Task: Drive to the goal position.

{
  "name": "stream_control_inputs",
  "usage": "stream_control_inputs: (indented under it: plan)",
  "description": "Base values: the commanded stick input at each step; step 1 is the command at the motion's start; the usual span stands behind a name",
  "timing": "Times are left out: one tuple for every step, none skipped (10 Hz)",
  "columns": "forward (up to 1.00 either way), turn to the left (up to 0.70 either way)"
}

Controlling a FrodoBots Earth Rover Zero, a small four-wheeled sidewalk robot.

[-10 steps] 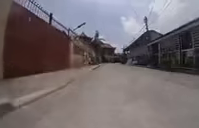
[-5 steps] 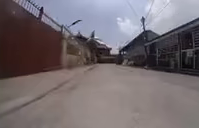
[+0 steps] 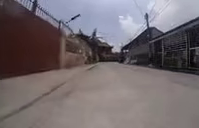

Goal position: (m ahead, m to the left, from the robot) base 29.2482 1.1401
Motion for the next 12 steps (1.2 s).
stream_control_inputs:
  plan:
    - [1.00, -0.24]
    - [1.00, -0.05]
    - [1.00, 0.00]
    - [1.00, 0.00]
    - [1.00, 0.00]
    - [1.00, -0.02]
    - [1.00, -0.02]
    - [1.00, -0.02]
    - [1.00, -0.02]
    - [1.00, -0.02]
    - [1.00, -0.02]
    - [1.00, -0.02]
